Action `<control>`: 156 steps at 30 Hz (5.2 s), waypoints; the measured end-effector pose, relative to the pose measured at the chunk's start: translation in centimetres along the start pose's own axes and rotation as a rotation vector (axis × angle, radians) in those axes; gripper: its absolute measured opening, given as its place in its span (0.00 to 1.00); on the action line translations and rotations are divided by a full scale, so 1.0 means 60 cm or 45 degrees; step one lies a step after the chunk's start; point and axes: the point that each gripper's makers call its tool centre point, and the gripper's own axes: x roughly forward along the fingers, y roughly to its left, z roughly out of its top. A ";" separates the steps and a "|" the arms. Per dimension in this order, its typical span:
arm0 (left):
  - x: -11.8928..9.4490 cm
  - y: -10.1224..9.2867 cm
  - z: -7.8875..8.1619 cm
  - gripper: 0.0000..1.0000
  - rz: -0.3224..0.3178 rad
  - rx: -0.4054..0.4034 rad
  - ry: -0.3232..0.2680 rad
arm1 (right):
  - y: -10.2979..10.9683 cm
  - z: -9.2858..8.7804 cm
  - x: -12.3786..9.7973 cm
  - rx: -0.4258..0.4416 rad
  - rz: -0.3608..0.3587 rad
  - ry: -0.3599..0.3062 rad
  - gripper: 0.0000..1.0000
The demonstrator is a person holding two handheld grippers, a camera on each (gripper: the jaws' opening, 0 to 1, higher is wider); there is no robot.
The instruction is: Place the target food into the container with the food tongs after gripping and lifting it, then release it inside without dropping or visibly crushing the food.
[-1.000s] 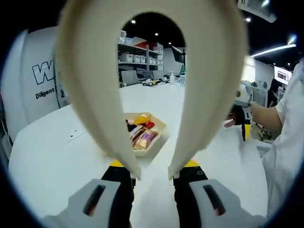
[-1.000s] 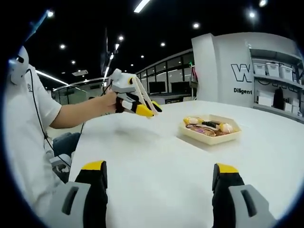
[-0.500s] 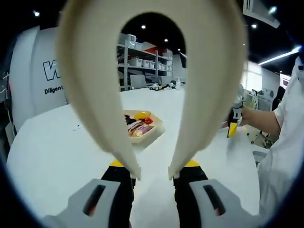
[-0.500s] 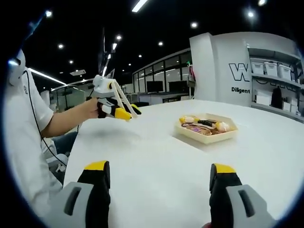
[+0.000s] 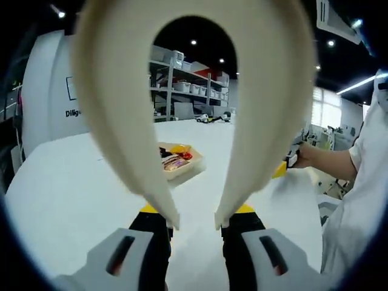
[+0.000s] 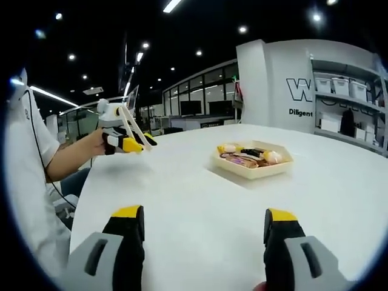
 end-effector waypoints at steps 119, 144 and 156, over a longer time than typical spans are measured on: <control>0.060 -0.213 0.088 0.28 -0.847 -0.619 -0.170 | 0.225 0.119 0.006 0.083 0.658 -0.114 0.05; 0.066 -0.225 0.063 0.29 -0.934 -0.543 -0.048 | 0.246 0.094 0.006 -0.036 0.737 -0.047 0.00; 0.062 -0.237 0.059 0.29 -0.975 -0.516 -0.014 | 0.255 0.091 0.003 0.014 0.763 -0.041 0.00</control>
